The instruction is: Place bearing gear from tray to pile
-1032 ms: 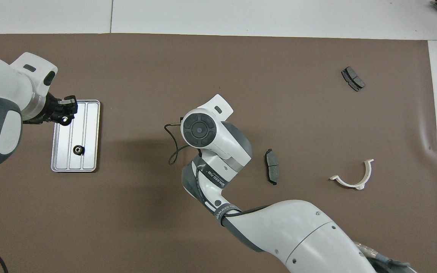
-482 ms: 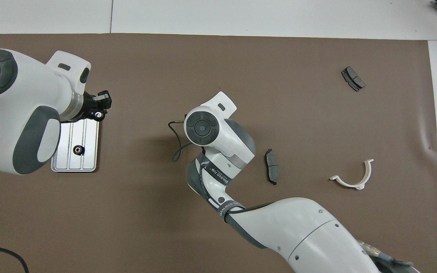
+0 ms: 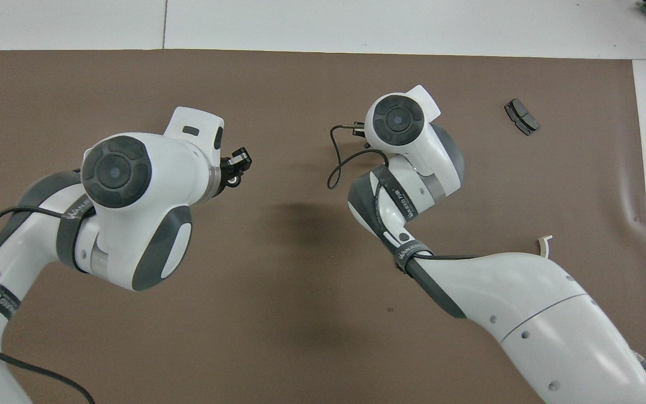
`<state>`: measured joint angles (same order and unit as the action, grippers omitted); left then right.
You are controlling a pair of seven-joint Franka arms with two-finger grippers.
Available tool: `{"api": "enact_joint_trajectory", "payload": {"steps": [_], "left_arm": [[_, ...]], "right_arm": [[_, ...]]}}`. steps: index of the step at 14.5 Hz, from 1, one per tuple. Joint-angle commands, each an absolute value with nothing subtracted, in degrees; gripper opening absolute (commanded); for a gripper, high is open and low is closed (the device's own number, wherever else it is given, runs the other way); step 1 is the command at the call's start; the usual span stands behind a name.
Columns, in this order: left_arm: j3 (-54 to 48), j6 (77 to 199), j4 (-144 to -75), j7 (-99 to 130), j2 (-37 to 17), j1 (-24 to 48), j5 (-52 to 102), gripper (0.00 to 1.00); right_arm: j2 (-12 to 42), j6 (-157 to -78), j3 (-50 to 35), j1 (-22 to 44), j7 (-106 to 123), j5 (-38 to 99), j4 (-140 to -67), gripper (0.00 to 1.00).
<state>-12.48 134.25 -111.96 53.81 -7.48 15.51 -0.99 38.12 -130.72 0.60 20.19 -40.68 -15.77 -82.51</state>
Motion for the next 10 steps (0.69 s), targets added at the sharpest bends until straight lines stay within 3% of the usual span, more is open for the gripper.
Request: {"api": "enact_joint_trajectory", "payload": {"steps": [1,4,6,7,9,10], "left_arm": [[-11.4,141.1,-112.3,59.8,-11.8,21.0,-0.3,0.00],[-11.3,146.1,-111.9,65.7,-17.3,24.2,-1.0,0.00],[-11.2,149.5,-112.1,70.0,-20.1,25.2,-1.1,0.13],[-11.2,149.9,-112.0,70.9,-20.2,25.3,-1.1,0.26],[-11.2,150.1,-112.1,70.9,-20.9,25.4,-1.1,0.70],[-11.2,150.1,-112.1,70.9,-20.9,25.3,-1.1,0.79]], "right_arm": [[37.0,-128.4,-0.9,14.2,-36.1,-13.5,-83.0,0.00],[36.7,-125.7,-0.9,8.3,-29.0,-9.3,-83.1,0.00],[36.4,-124.6,-0.9,5.3,-27.3,-9.2,-83.6,0.00],[36.2,-123.9,-0.9,4.2,-27.0,-9.2,-83.9,0.00],[35.9,-122.3,-0.9,2.7,-27.0,-9.1,-84.1,0.00],[35.9,-122.0,-0.9,2.3,-27.1,-9.1,-84.3,0.00]]}}
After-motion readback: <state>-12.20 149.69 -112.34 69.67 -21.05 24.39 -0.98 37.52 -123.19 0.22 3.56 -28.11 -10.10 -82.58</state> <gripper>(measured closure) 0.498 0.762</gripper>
